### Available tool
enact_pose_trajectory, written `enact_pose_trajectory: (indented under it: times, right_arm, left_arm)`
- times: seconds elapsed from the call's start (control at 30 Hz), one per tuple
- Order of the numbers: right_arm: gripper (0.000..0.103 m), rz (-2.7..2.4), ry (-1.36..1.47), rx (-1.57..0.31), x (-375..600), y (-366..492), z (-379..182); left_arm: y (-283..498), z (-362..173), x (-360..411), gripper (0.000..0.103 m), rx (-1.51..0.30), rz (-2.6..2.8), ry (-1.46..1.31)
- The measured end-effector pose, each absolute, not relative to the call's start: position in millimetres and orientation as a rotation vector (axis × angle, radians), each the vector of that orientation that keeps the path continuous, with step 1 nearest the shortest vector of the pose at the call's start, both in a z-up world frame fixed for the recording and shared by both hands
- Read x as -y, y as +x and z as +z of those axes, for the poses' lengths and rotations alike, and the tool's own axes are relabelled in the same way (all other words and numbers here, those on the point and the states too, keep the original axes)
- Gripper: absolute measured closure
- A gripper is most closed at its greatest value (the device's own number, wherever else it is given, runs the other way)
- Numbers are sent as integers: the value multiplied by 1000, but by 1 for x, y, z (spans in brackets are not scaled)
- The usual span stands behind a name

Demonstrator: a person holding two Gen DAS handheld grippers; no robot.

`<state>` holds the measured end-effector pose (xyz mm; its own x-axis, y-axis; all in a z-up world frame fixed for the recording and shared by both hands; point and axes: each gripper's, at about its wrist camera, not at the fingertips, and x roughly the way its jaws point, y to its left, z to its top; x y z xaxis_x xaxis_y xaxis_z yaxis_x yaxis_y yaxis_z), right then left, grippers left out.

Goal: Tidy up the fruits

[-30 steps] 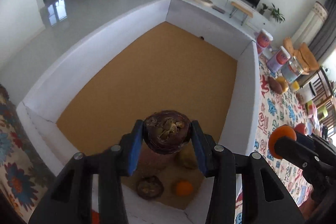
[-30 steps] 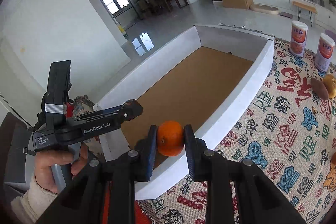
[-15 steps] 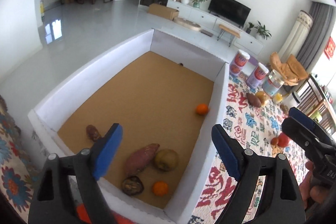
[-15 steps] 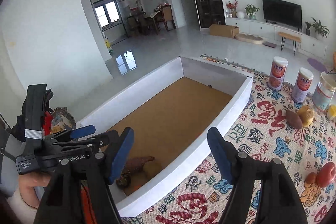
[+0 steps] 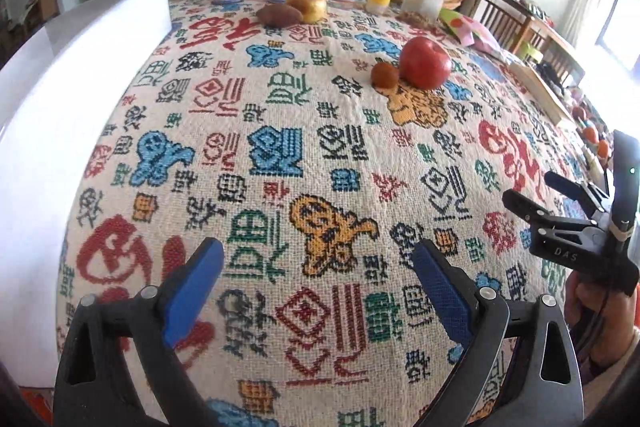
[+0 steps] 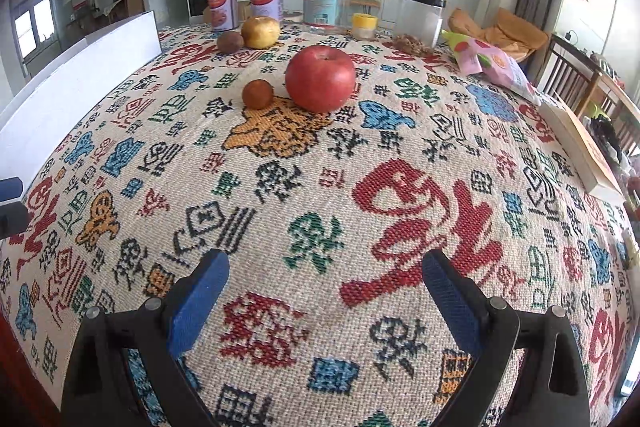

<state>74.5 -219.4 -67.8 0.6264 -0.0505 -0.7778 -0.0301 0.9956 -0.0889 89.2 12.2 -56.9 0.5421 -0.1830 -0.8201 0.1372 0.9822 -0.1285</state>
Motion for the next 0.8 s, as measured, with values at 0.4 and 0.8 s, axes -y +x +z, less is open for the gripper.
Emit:
enact_pose_trajectory:
  times: [0.4,0.8]
  right_arm:
    - [2,-100,2,-950,258,78,-86]
    - [0,-97,9,-956,261,78,-88]
  left_arm:
    - [122,-84,4,4,-927,-94,28]
    - [124,-86,5,1,-936,-98,32]
